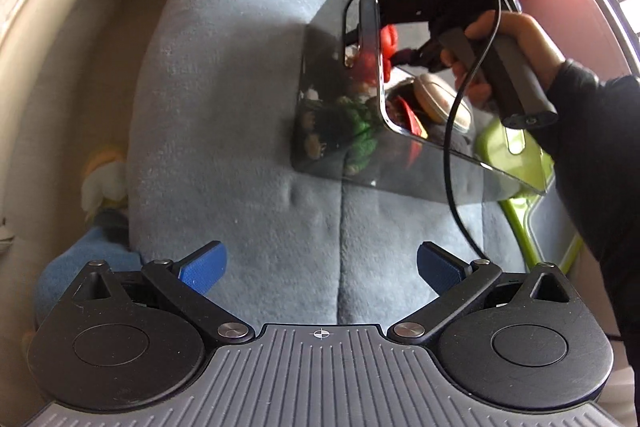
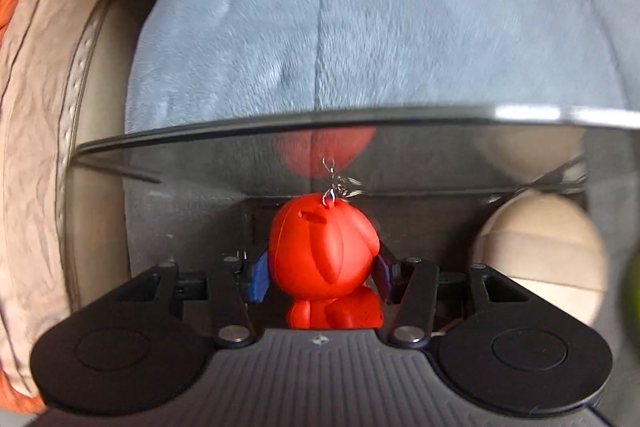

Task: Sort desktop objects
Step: 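Carry the red figure over the clear box and open the right tool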

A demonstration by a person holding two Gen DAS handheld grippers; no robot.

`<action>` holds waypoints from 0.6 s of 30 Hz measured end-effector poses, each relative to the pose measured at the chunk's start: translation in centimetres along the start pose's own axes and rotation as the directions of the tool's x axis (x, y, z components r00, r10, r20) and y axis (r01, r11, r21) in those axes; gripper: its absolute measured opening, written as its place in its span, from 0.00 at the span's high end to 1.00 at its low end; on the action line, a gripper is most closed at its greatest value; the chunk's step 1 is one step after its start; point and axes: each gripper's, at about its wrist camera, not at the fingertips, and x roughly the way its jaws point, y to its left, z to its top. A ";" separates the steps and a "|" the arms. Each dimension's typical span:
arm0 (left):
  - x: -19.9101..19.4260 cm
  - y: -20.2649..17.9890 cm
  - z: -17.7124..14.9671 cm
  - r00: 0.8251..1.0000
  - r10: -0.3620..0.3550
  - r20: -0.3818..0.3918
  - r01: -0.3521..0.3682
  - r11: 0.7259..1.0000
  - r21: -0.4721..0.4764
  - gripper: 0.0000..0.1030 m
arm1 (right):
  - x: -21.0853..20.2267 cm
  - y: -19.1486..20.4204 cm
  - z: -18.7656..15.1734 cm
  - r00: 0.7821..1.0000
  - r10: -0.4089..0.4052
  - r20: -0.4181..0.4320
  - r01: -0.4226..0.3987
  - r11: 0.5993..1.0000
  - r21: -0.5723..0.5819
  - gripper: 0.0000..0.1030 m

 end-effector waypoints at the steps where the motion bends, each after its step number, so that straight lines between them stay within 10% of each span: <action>1: 0.0 0.0 0.3 1.000 -0.002 0.001 0.002 1.000 0.001 0.00 | 0.0 -0.2 -0.1 1.000 0.009 -0.004 -0.009 1.000 0.010 0.48; 9: -1.7 0.0 4.9 0.977 -0.151 0.149 0.158 0.987 -0.039 0.00 | -10.5 -5.3 -4.4 0.963 0.220 0.156 -0.212 0.975 -0.064 0.37; 13: 0.2 0.3 9.4 0.925 -0.341 0.169 0.360 0.927 -0.100 0.00 | -18.1 -12.3 -8.9 0.857 0.336 0.390 -0.339 0.939 -0.062 0.25; 18: 3.4 -1.5 14.0 0.983 -0.159 0.089 0.170 0.978 -0.124 0.00 | -21.0 -22.1 -15.3 0.727 0.302 0.616 -0.411 0.911 0.038 0.24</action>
